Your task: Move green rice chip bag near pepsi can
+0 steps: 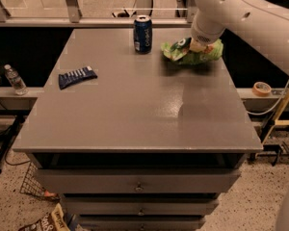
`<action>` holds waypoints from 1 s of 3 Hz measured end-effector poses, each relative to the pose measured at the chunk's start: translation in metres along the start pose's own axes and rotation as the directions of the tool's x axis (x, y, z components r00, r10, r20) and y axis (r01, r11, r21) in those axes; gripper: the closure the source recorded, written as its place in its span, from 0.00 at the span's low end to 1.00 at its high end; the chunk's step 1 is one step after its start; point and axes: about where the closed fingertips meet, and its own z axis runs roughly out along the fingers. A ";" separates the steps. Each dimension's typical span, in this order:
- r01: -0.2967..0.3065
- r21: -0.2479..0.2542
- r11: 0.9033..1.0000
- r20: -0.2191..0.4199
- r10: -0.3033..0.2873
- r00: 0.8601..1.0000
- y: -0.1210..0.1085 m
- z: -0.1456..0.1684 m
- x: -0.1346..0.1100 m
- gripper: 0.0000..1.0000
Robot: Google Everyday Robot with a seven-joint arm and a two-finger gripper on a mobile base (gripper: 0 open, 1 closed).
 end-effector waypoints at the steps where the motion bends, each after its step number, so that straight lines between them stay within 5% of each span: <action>1: -0.005 0.006 1.000 0.013 0.005 1.000 -0.005 0.014 -0.003 1.00; 3: 0.001 0.035 0.999 0.071 -0.003 0.997 -0.013 0.014 -0.021 1.00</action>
Offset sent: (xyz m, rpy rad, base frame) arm 0.0300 0.0111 0.0019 0.0399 -0.0618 0.0278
